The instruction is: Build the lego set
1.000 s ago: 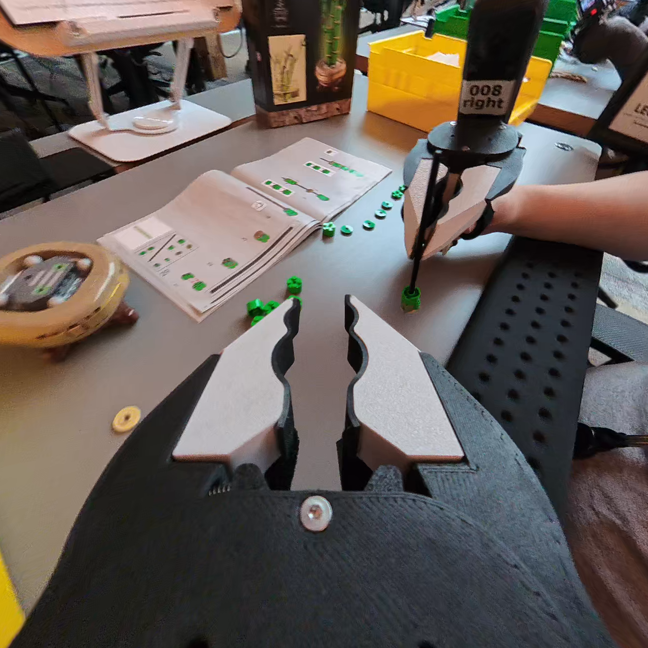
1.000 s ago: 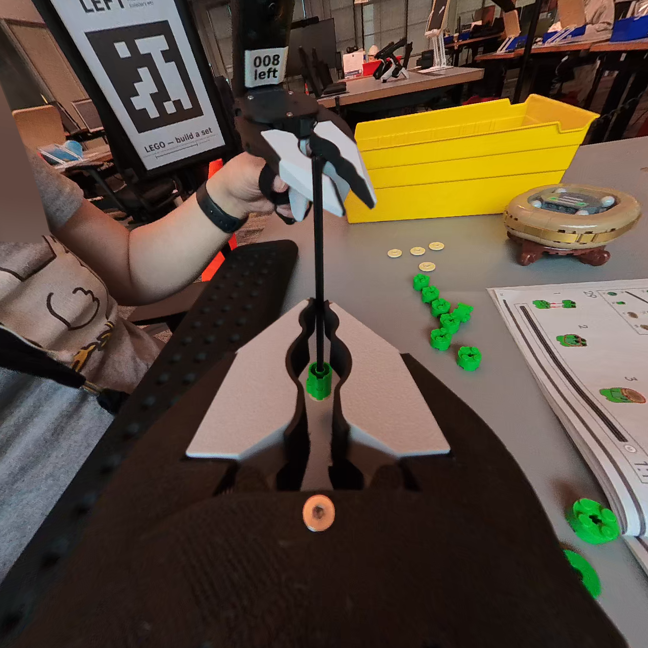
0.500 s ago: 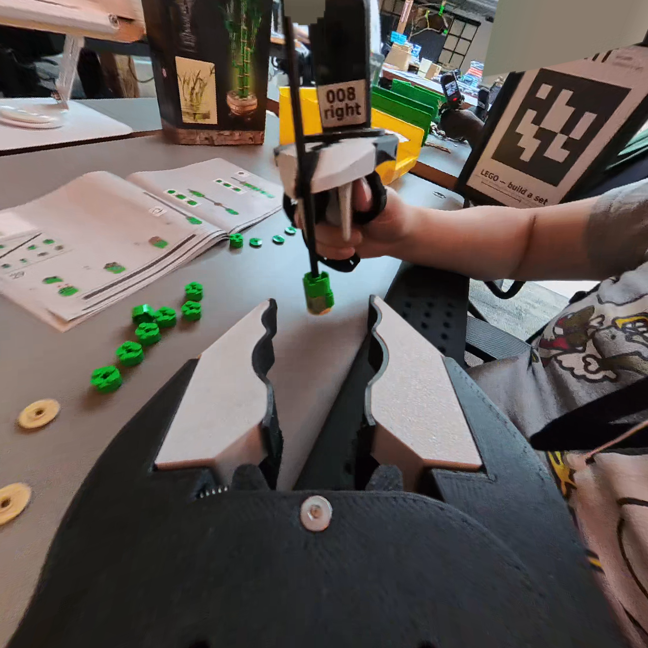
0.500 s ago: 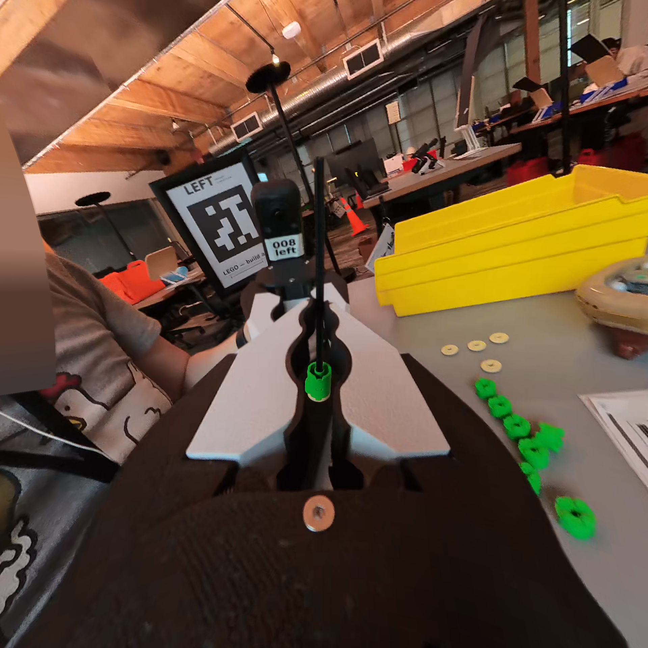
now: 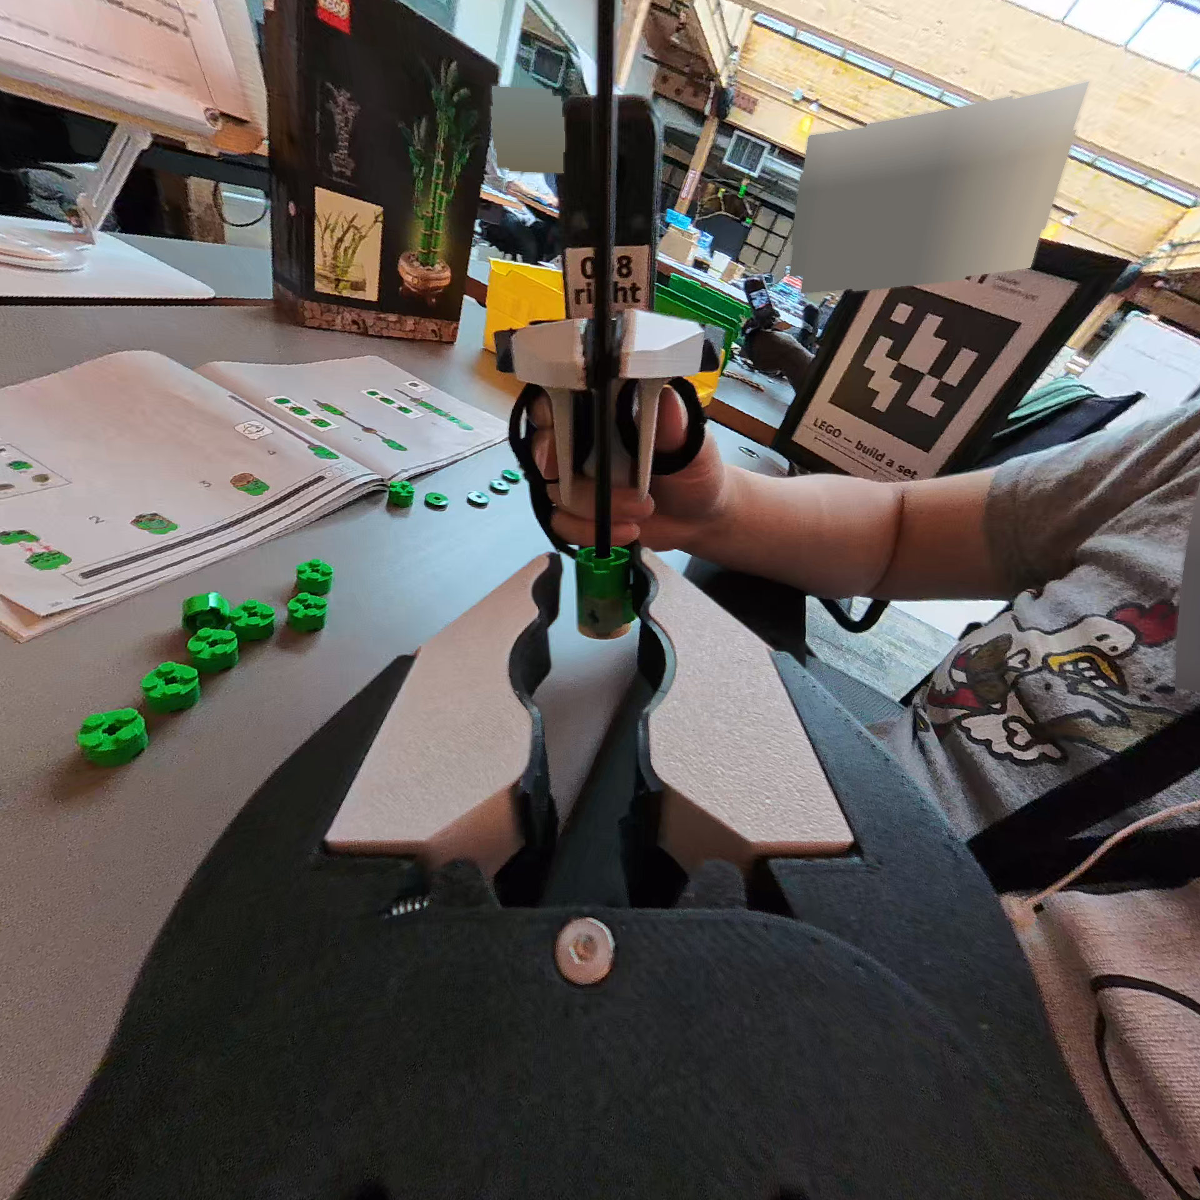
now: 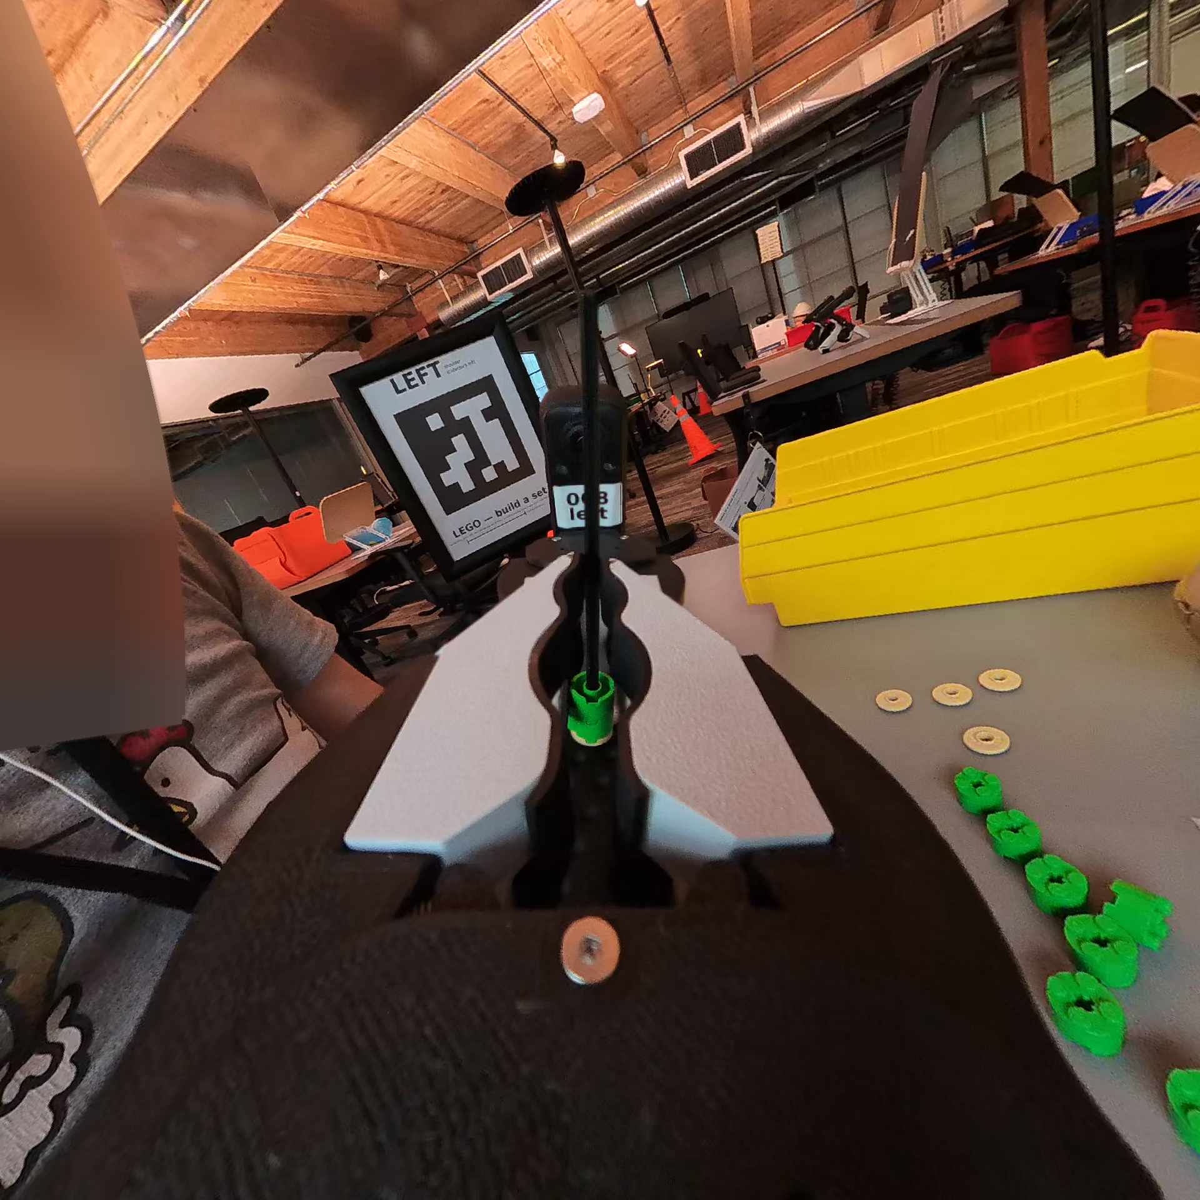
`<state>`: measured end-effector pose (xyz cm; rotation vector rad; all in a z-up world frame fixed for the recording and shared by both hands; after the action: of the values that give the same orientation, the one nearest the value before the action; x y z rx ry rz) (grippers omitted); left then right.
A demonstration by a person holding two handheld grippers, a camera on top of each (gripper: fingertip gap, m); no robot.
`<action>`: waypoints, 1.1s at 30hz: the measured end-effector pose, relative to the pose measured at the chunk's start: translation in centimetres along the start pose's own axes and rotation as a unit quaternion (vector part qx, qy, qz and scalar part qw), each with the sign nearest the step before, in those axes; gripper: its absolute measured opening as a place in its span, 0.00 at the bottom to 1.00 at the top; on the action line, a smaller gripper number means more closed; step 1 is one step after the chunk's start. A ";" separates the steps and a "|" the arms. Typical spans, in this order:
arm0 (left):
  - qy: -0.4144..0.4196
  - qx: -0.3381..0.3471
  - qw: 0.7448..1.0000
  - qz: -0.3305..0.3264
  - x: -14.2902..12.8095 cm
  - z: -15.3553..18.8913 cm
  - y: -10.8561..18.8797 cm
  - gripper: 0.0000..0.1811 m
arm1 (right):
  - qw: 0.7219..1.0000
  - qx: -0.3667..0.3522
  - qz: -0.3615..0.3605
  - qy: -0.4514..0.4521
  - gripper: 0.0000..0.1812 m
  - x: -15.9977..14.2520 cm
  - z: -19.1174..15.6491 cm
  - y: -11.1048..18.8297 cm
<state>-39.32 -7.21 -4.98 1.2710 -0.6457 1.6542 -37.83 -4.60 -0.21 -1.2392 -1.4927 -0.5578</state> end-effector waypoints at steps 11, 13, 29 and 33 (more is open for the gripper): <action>-0.043 0.103 0.991 0.076 3.9 -2.5 6.7 0.07 | 0.990 -0.080 -0.073 0.087 0.23 1.7 4.8 1.1; -0.051 0.146 0.984 0.089 4.9 -3.3 9.1 0.07 | 0.955 -0.158 -0.235 0.084 0.21 -1.6 9.9 1.3; -0.066 0.169 0.978 0.100 4.9 -3.2 12.0 0.08 | 0.836 -0.265 -0.480 0.023 0.16 -10.2 18.1 -0.4; -0.070 0.174 0.978 0.091 4.5 -3.3 11.8 0.08 | 0.841 -0.236 -0.485 0.038 0.09 -10.4 17.8 -0.7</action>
<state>-51.55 -8.10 -0.37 1.6310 -0.5868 1.8988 -47.08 6.08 -15.23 -0.6858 -1.9281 -1.7088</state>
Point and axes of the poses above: each gripper's, where its closed fingertips meet, y back along the fingers, x out of its top, z = x × y across the jaws, the point moved 2 cm from there along y, back along the fingers, and after that the axes turned 10 degrees about x, right-handed, at the moved point
